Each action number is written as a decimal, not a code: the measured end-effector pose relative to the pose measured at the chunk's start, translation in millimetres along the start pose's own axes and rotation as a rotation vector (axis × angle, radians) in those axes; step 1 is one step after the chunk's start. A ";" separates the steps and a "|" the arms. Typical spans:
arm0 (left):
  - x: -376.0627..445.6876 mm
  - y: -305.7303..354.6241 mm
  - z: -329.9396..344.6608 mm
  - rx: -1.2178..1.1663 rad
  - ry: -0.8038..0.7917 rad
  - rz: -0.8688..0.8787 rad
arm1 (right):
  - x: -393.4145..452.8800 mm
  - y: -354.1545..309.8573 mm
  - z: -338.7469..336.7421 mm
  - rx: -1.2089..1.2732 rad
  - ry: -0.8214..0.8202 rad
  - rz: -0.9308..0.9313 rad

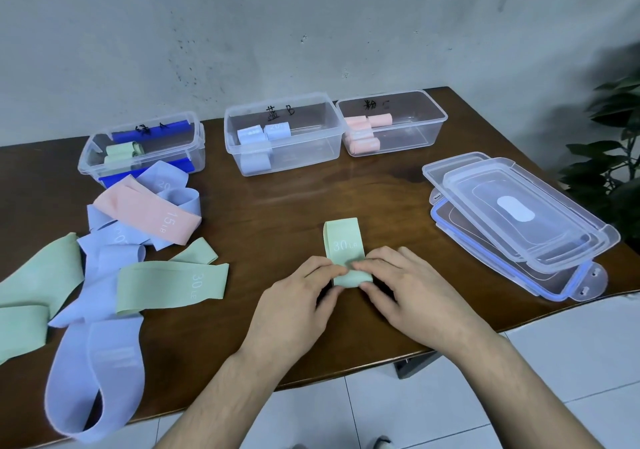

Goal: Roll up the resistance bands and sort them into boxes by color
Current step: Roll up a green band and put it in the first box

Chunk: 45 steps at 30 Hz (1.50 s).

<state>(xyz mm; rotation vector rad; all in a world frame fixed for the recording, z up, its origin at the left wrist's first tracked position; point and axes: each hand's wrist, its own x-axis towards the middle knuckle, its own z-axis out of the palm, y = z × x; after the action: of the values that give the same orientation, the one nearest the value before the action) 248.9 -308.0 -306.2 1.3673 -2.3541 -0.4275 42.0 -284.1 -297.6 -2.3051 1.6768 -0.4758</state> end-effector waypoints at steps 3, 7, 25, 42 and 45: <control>4.8 0.8 -2.3 0.014 -0.036 -0.015 | 1.3 -0.2 -0.4 -0.010 0.020 -0.009; 5.5 0.7 -2.0 -0.009 -0.041 -0.040 | 4.3 2.0 1.1 -0.005 0.029 -0.016; 17.9 -3.9 -2.5 0.048 -0.010 0.016 | 13.8 4.4 3.0 -0.001 0.043 0.012; 27.3 -4.6 -2.1 0.081 -0.004 0.008 | 24.3 6.6 -3.1 -0.051 0.006 0.019; 31.3 -4.9 -3.4 0.085 -0.012 -0.002 | 28.6 7.4 -2.5 -0.027 0.024 0.006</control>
<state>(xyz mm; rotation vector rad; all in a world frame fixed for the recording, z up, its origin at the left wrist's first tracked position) 240.1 -338.0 -299.9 1.4086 -2.4057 -0.3406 42.7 -313.7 -294.9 -2.3218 1.7112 -0.4849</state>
